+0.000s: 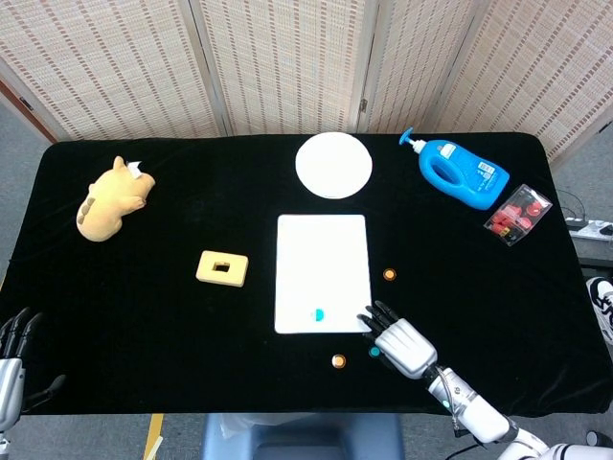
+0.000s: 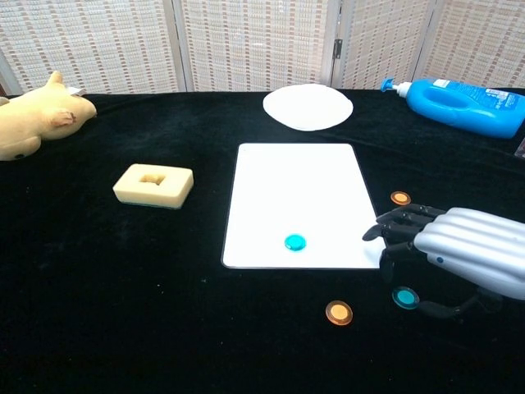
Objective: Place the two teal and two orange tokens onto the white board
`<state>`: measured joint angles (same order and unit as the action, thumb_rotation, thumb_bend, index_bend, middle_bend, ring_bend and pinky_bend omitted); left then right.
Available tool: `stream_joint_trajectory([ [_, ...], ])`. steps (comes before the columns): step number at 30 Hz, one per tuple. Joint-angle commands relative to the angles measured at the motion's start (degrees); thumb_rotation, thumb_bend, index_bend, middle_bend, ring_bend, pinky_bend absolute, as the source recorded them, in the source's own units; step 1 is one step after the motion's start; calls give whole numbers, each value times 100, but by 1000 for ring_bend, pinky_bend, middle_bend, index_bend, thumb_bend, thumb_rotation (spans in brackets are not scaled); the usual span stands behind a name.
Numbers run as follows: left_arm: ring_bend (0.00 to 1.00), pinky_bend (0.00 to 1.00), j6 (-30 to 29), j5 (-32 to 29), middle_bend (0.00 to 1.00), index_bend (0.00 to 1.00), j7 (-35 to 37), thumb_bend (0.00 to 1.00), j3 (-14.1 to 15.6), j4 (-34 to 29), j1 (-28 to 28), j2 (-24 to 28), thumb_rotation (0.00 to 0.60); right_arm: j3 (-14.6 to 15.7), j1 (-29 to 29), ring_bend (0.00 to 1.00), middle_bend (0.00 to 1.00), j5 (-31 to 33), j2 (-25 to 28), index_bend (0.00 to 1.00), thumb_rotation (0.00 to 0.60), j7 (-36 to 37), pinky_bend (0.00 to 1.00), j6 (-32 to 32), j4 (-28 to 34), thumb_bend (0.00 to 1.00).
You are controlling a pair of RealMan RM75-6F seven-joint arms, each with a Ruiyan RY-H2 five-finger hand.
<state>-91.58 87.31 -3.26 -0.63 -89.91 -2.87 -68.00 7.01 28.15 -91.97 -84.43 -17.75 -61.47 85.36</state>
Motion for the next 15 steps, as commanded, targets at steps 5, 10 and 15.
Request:
stream_joint_trajectory([
  [5,8,0,3,-26,0,0,32,212,2,36,-14,-2,600,-4,-25,23,142,-26,-43,392,600,5,0,40,-63,413],
  [10,8,0,4,-17,0,0,47,212,5,48,-12,-17,600,-10,-30,25,142,-35,-57,392,600,-52,0,84,-65,414],
  [15,8,0,5,-30,0,0,58,212,0,72,-16,-22,600,-56,-35,31,142,6,-110,393,600,-88,0,128,-104,413],
])
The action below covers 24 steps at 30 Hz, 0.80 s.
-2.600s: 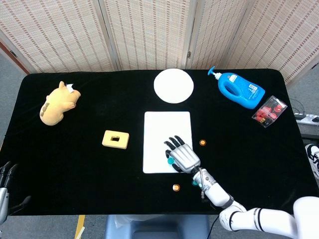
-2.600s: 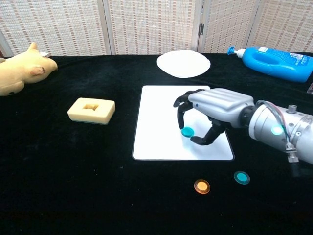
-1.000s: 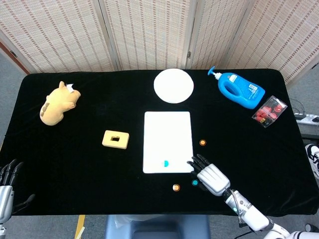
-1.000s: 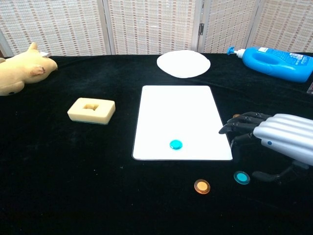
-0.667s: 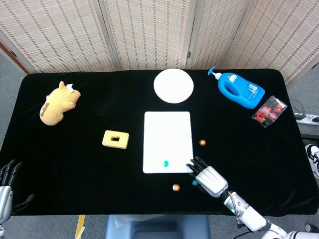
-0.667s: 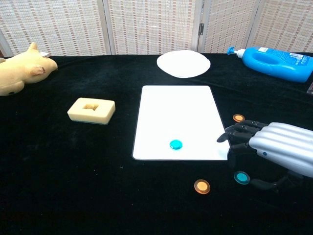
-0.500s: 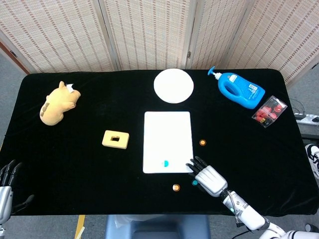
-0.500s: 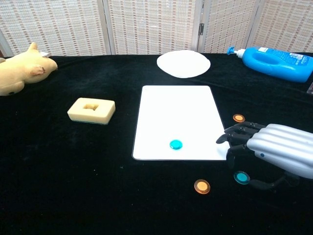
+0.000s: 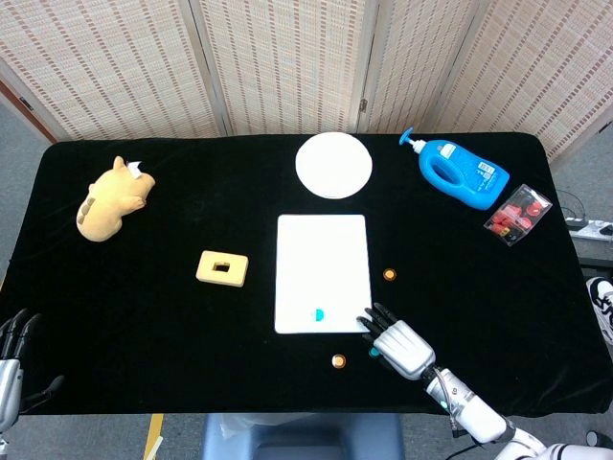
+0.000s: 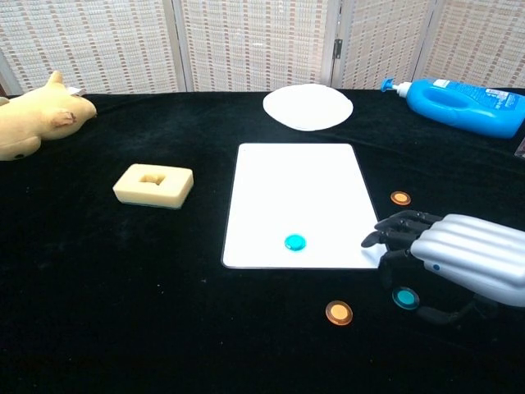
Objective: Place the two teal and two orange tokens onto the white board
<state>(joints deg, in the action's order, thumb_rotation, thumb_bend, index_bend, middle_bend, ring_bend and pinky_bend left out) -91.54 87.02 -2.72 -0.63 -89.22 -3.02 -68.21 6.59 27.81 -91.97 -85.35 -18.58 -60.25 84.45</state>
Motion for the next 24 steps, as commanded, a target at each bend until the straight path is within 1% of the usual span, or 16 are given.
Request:
stream_joint_trajectory([
  [1,8,0,1,-4,0,0,6,212,0,5,-2,0,600,-21,-2,33,142,6,-30,398,600,-7,0,7,-25,413],
  [8,8,0,8,-16,0,0,26,212,2,35,-8,-13,600,-49,-25,36,153,11,-64,481,600,-6,0,0,-72,414],
  [16,8,0,13,-11,0,0,27,212,0,43,-2,-21,600,-84,-35,38,156,-45,19,501,600,95,0,-72,52,414],
  [20,8,0,3,7,0,0,19,213,-5,27,4,-8,600,-250,49,38,157,26,152,501,600,230,0,-58,299,415],
  [24,8,0,-6,20,0,0,4,212,-4,1,4,0,600,-598,269,37,157,311,207,501,600,206,0,165,483,415],
])
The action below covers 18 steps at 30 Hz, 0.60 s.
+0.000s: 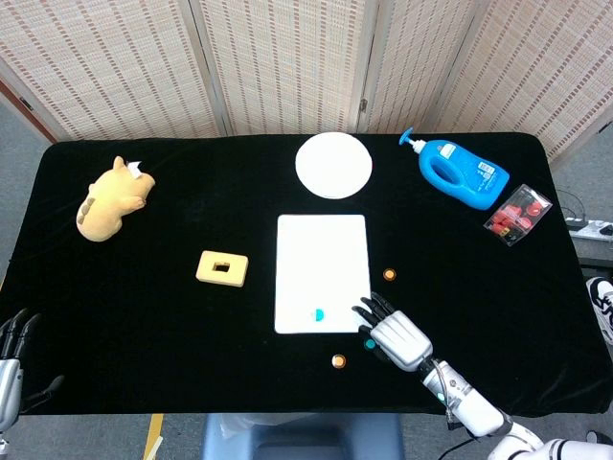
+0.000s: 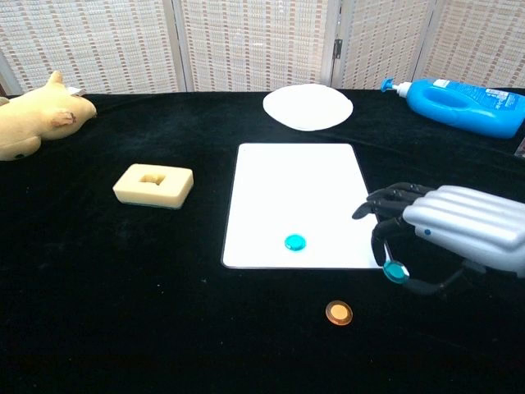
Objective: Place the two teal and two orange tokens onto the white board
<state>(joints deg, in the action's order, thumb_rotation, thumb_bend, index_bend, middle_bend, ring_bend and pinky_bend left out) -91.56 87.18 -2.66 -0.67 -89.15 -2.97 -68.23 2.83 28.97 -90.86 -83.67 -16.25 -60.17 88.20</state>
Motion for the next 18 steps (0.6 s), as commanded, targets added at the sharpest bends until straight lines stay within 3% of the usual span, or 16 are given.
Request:
stream_joint_trajectory([
  [1,8,0,-8,6,0,0,-6,212,1,-10,-2,4,600,-308,206,38,157,291,19,501,600,-69,0,220,114,415],
  [8,8,0,-9,-12,0,0,-23,212,7,-31,-16,17,600,-787,598,39,155,1065,-326,500,600,-464,0,757,3,415],
  [18,8,0,22,-41,0,0,3,212,5,7,-14,7,600,-991,932,33,152,1673,-819,500,600,-942,0,1018,-297,415],
])
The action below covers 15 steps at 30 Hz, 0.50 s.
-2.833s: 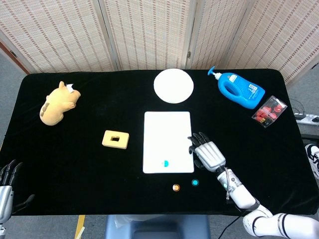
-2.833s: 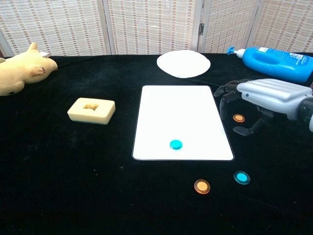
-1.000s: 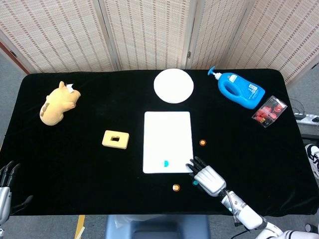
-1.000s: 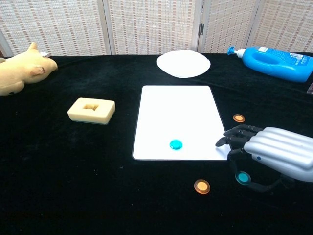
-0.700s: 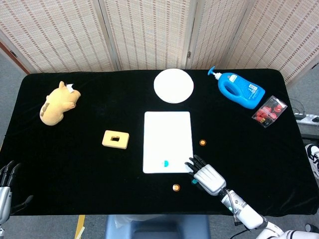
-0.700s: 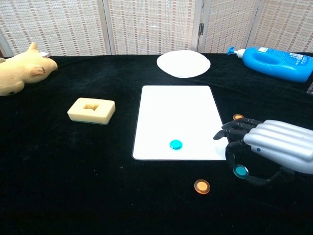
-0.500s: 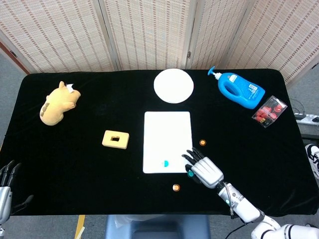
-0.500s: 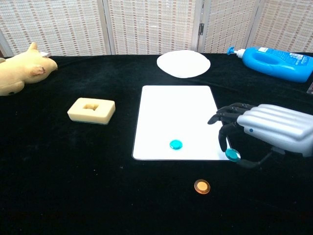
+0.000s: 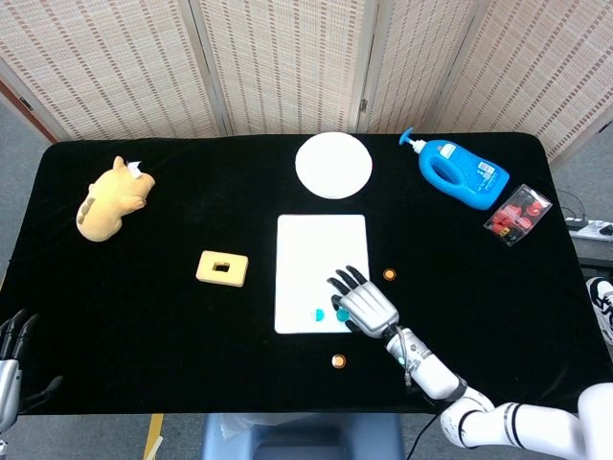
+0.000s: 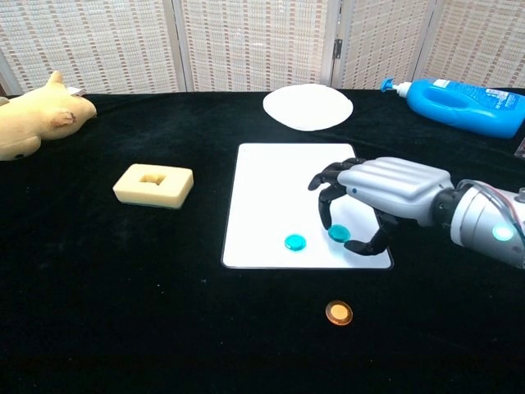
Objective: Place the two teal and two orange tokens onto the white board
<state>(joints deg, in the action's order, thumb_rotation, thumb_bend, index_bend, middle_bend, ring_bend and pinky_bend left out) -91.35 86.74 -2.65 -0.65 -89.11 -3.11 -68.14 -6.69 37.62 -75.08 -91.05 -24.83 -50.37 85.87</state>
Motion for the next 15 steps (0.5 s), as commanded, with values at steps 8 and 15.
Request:
stream_joint_trajectory([
  [8,8,0,-1,-19,0,0,49,212,4,54,-15,-14,600,-24,183,36,151,312,-202,500,600,-269,0,54,-140,415],
  [15,7,0,14,-23,0,0,73,212,1,89,-10,-31,600,70,219,39,150,340,-229,461,600,-297,0,14,-146,415],
])
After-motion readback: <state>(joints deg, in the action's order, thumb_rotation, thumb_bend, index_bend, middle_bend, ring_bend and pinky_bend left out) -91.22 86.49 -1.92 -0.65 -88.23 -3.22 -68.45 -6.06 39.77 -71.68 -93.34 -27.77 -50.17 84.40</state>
